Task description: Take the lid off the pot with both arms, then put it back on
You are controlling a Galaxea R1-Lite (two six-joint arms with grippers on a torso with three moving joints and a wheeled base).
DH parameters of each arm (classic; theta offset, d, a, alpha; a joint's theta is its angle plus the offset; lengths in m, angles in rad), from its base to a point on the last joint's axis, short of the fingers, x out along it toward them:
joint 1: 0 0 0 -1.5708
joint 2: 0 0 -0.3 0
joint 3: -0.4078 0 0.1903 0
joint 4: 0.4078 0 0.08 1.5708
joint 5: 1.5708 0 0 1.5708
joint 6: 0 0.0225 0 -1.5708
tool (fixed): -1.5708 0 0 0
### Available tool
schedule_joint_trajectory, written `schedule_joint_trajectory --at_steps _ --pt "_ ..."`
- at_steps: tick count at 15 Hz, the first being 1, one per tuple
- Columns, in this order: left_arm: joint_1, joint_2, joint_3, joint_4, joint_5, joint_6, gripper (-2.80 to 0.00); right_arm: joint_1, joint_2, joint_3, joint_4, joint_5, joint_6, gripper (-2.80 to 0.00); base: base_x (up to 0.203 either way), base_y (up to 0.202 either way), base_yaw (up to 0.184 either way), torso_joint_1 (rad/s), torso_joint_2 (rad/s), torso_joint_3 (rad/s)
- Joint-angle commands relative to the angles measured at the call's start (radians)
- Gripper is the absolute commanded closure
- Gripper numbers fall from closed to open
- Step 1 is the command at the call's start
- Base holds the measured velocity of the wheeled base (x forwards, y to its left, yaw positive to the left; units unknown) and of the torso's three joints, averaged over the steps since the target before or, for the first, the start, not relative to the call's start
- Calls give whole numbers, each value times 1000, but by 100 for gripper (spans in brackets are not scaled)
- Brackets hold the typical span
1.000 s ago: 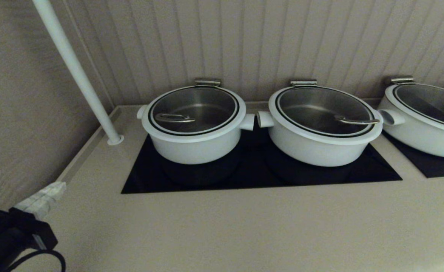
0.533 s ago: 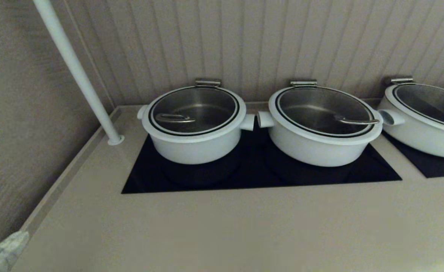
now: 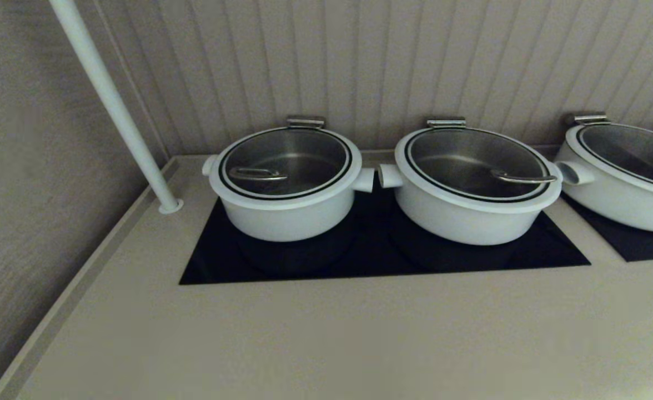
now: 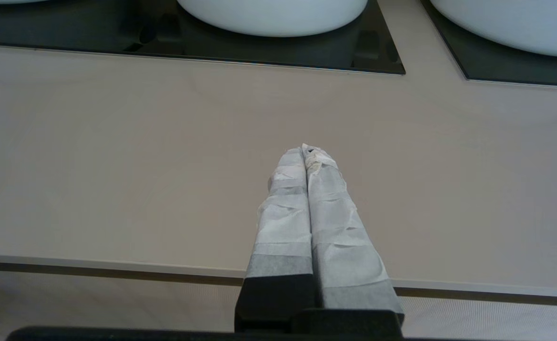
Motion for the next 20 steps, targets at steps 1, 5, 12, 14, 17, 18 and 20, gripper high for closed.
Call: schedule_joint_trajectory --at_steps 1,5,12,14,17,18,20 --pt "-3 -77 -6 8 -2 -4 0 0 2 0 0 1 -1 0 0 0 0 0 0 0" --pt "-4 -77 -6 7 -1 -18 0 0 2 0 0 1 -1 0 0 0 0 0 0 0" --pt "-4 -77 -6 7 0 -37 0 0 2 0 0 1 -1 0 0 0 0 0 0 0" --pt "-4 -77 -6 9 0 -47 0 0 2 0 0 1 -1 0 0 0 0 0 0 0" --pt "-4 -77 -6 7 29 -60 0 0 2 0 0 -1 -3 0 0 0 0 0 0 0" --pt "-4 -77 -6 7 30 -64 0 0 2 0 0 1 -4 0 0 0 0 0 0 0" --pt "-4 -77 -6 7 30 -64 0 0 2 0 0 1 -3 0 0 0 0 0 0 0"
